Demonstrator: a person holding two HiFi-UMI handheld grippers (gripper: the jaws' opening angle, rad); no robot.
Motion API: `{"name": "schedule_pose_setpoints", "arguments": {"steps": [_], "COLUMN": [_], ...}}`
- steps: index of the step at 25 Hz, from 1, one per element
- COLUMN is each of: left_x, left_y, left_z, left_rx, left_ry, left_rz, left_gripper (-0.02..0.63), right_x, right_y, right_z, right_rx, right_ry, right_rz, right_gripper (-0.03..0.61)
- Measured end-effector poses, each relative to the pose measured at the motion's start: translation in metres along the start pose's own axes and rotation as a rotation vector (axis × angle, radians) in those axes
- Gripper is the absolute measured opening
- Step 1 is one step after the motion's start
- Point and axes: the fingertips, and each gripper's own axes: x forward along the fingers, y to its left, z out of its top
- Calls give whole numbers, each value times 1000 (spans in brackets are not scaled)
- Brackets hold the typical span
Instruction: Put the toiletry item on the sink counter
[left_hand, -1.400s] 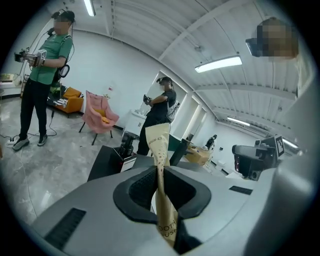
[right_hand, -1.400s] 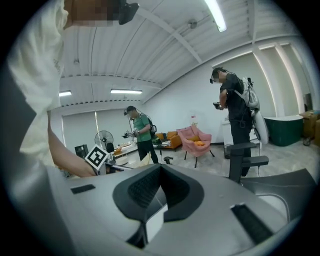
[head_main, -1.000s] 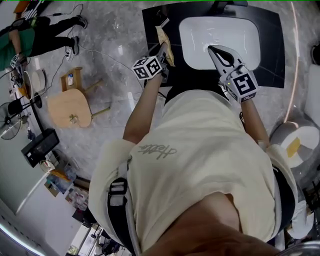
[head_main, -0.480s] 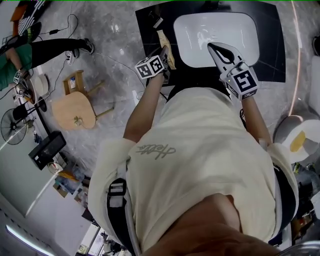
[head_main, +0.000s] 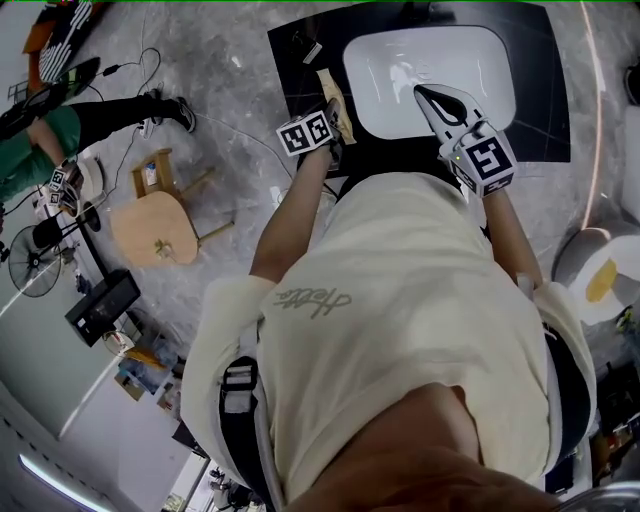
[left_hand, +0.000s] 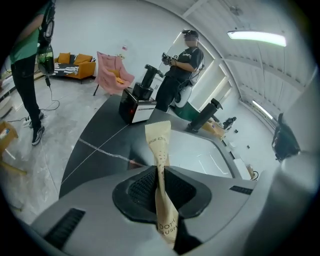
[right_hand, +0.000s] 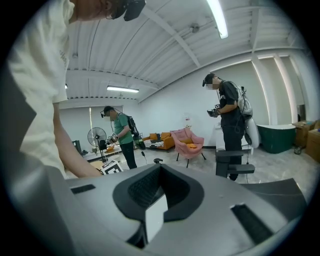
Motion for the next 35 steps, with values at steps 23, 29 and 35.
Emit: {"name": "schedule_pose_setpoints", "arguments": {"steps": [23, 29, 35], "left_x": [-62, -109, -171], "left_y": [-29, -60, -81], "left_z": [52, 92, 134], "left_rx": [220, 325, 311], "left_ry": [-214, -401, -636], "left_rz": [-22, -89, -160], "left_gripper": [92, 92, 33], "right_x": [8, 8, -1], "right_y": [14, 20, 37], "right_z": [20, 41, 79], "right_rx": [-17, -46, -43], "right_ry": [-36, -57, -154], "right_rz": [25, 23, 44], "right_gripper": [-6, -6, -6]}}
